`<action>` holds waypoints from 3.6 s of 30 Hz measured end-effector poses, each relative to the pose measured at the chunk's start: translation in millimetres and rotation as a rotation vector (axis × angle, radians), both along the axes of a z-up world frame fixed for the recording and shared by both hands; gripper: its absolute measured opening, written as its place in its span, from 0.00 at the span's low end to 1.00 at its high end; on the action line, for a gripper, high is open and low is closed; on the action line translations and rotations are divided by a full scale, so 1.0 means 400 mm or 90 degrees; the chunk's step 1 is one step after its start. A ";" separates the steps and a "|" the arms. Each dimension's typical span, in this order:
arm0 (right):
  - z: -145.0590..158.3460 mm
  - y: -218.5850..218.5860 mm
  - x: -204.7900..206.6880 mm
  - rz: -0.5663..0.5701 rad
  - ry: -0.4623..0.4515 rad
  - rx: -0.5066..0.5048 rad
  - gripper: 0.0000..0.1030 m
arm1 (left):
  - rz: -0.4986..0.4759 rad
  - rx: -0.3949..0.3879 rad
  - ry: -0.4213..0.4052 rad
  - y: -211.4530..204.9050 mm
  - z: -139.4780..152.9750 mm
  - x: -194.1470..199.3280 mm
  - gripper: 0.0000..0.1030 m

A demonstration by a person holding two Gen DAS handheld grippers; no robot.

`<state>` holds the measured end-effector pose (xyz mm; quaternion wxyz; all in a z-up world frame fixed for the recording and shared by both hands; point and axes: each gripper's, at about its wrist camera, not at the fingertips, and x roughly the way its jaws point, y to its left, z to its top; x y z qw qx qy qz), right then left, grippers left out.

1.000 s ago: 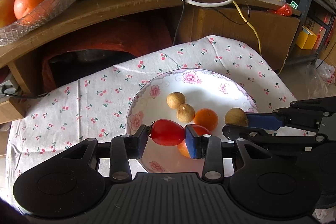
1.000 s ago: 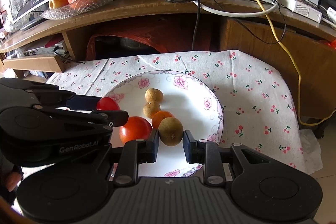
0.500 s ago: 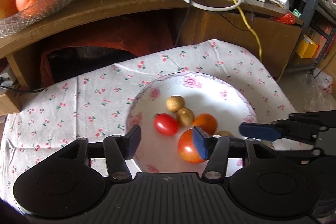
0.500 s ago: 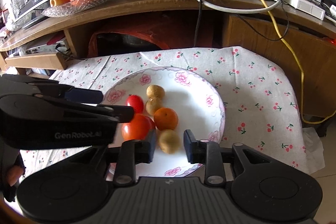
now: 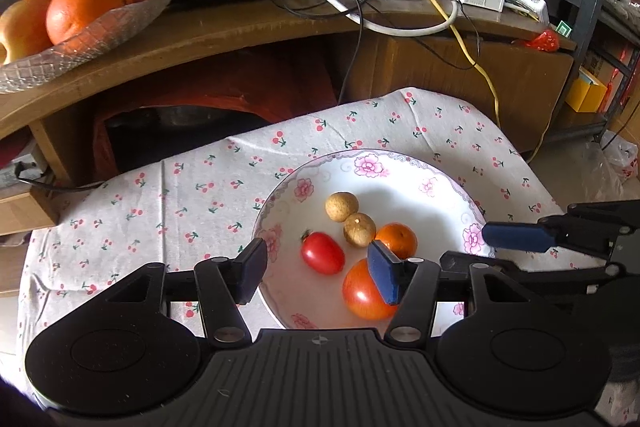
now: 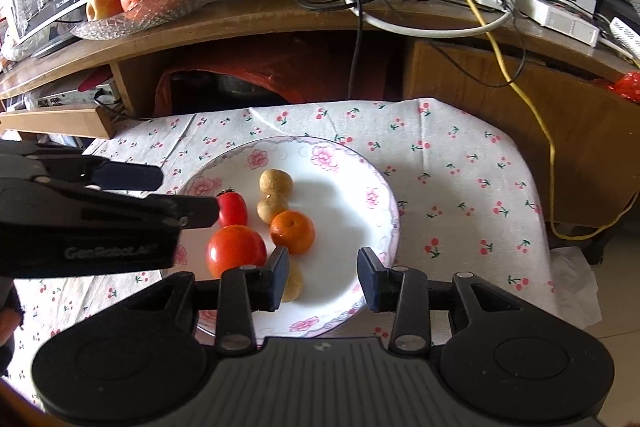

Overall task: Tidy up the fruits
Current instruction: 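Open the right tool to drop the kiwi while the left tool releases the tomato into the bowl, then move both open tools back toward the remaining fruits on the cloth, then close the right tool on a red tomato while the left tool grasps an orange tangerine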

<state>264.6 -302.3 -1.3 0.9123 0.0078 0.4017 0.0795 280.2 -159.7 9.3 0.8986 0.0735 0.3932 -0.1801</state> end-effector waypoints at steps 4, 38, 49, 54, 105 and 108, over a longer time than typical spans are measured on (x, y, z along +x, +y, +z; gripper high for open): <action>0.012 -0.016 -0.004 -0.021 -0.001 0.010 0.37 | 0.001 -0.001 -0.001 0.011 0.013 -0.021 0.62; 0.046 0.008 -0.210 -0.016 0.030 0.056 0.38 | -0.022 0.000 0.040 0.044 0.017 -0.261 0.66; 0.000 0.033 -0.183 -0.002 0.056 0.034 0.38 | -0.052 0.011 0.051 0.035 -0.007 -0.291 0.66; -0.019 0.037 -0.159 0.000 0.067 0.028 0.38 | -0.073 0.012 0.054 0.023 -0.012 -0.291 0.67; -0.040 -0.091 -0.162 -0.053 0.103 0.055 0.29 | -0.125 0.005 0.066 -0.064 -0.061 -0.210 0.68; -0.037 -0.096 -0.167 -0.052 0.102 0.057 0.29 | -0.171 0.002 0.079 -0.067 -0.053 -0.243 0.67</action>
